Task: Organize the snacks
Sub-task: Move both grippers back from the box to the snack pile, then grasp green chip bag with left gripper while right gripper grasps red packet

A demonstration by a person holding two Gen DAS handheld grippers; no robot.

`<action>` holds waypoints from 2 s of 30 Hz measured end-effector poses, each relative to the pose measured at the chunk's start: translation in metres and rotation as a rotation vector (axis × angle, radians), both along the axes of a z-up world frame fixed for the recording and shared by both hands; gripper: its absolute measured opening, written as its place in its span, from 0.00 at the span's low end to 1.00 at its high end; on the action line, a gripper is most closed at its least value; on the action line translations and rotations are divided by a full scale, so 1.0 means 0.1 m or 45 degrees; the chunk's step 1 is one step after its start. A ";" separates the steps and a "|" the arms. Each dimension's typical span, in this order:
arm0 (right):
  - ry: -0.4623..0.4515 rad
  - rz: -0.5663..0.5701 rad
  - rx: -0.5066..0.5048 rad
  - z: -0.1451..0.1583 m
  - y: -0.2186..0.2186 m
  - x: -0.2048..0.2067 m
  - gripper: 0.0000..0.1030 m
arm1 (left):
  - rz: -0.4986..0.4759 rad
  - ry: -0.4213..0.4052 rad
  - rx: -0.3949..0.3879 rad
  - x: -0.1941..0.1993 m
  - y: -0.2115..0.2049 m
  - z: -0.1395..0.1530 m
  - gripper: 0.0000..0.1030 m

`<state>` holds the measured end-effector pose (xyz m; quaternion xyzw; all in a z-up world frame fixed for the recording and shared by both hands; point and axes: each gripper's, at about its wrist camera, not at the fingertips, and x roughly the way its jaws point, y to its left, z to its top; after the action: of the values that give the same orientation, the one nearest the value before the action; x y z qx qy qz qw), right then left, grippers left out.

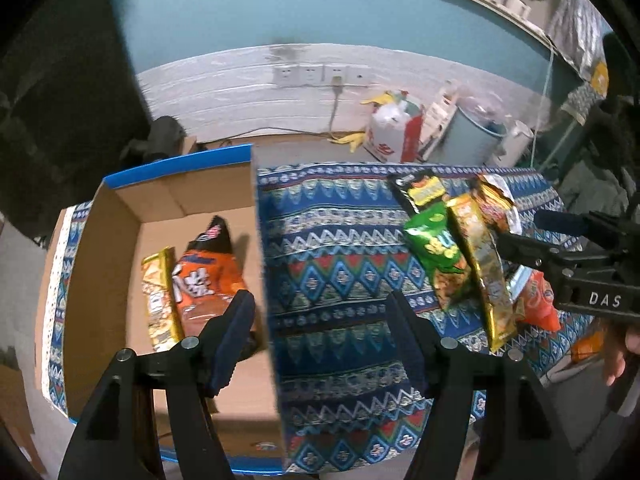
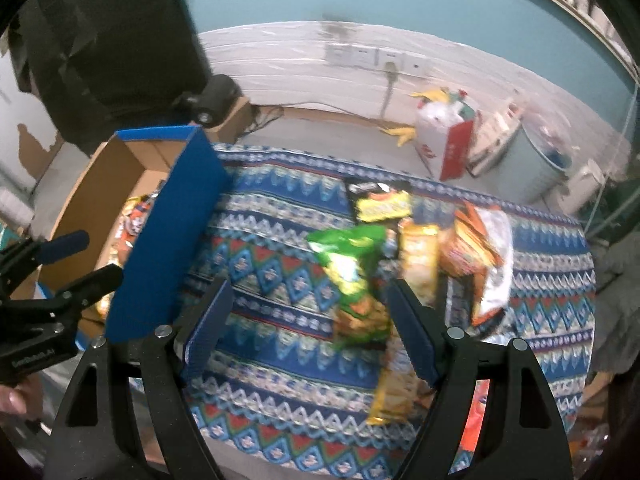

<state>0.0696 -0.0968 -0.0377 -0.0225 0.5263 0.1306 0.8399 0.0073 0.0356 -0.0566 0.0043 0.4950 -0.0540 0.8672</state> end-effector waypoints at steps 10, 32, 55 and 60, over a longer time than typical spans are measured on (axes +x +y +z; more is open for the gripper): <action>0.043 -0.122 -0.041 -0.20 -0.60 -0.09 0.79 | -0.134 0.042 0.091 -0.01 -0.51 -0.14 0.69; 0.354 -0.477 -0.126 -1.17 -1.77 -0.26 0.79 | -0.204 0.213 0.091 0.24 -1.16 -0.66 0.69; 0.403 -0.613 -0.013 -1.54 -2.40 -0.21 0.79 | 0.048 0.343 -0.190 0.98 -1.39 -1.02 0.76; 0.397 -0.586 -0.089 -1.70 -2.47 -0.19 0.80 | 0.065 0.393 -0.196 1.13 -1.50 -1.17 0.76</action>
<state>0.0504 -0.3440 -0.2078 0.0892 0.6447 -0.0798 0.7550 0.1206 -0.1145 -0.1734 -0.0830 0.6167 -0.0696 0.7797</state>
